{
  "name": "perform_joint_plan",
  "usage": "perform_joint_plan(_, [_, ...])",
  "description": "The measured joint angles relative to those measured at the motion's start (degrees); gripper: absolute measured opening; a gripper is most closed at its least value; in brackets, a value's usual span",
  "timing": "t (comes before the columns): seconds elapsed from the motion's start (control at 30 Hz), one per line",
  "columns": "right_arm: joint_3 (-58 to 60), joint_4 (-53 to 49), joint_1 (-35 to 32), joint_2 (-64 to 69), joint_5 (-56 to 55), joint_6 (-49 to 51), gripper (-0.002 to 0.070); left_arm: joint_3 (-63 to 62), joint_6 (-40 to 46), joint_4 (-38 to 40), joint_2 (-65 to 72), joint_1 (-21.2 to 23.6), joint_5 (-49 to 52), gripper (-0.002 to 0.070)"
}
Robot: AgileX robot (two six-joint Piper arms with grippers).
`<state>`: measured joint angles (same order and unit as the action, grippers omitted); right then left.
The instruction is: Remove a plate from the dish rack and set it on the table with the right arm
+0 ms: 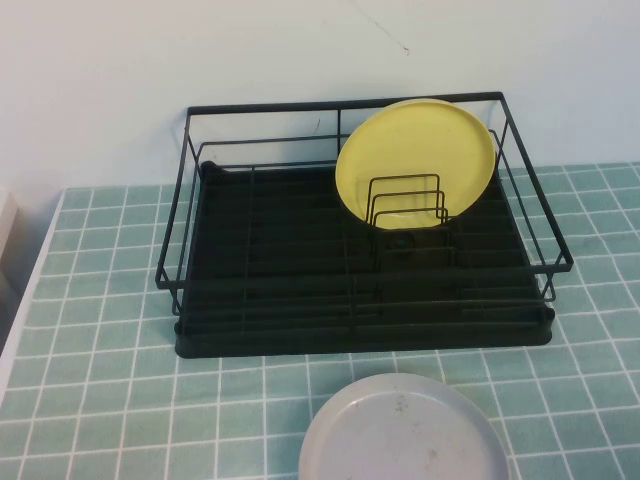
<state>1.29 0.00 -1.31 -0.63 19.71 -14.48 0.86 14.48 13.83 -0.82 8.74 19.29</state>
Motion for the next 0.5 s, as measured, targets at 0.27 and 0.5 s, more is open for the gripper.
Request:
perform_joint_plan(0.27, [0.0, 0.0, 0.0, 0.0, 0.0, 0.0, -0.0001, 0.0, 0.0, 0.0, 0.0, 0.0, 0.0, -0.0004])
perform_joint_plan(0.5, [0.0, 0.4, 0.0, 0.0, 0.0, 0.0, -0.0001, 0.0, 0.0, 0.0, 0.0, 0.0, 0.0, -0.0004])
